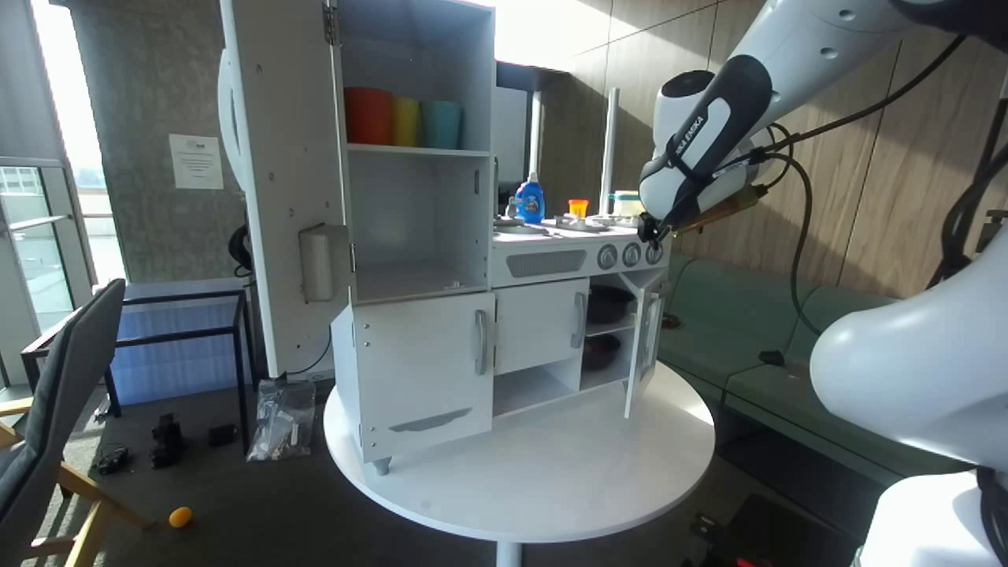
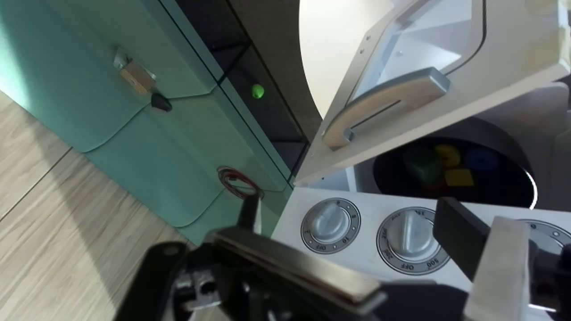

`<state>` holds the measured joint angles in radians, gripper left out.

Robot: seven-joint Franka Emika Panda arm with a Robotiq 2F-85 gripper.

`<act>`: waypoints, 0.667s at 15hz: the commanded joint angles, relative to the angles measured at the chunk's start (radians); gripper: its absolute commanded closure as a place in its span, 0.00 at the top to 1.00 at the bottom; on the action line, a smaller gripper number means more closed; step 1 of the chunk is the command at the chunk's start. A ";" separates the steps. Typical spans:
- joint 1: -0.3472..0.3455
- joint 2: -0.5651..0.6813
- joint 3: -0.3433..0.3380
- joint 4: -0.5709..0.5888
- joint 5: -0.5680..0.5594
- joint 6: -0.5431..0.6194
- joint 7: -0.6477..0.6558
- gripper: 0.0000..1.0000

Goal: Close the bottom cupboard

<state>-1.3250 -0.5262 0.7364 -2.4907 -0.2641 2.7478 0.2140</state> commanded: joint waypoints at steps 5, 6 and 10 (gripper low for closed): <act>0.076 0.149 -0.079 -0.018 -0.279 -0.155 0.213 1.00; 0.080 0.173 -0.070 -0.034 -0.323 -0.119 0.296 1.00; 0.033 0.236 0.039 -0.059 -0.322 -0.024 0.542 1.00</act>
<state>-1.2633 -0.3261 0.7197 -2.5437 -0.5682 2.6295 0.5956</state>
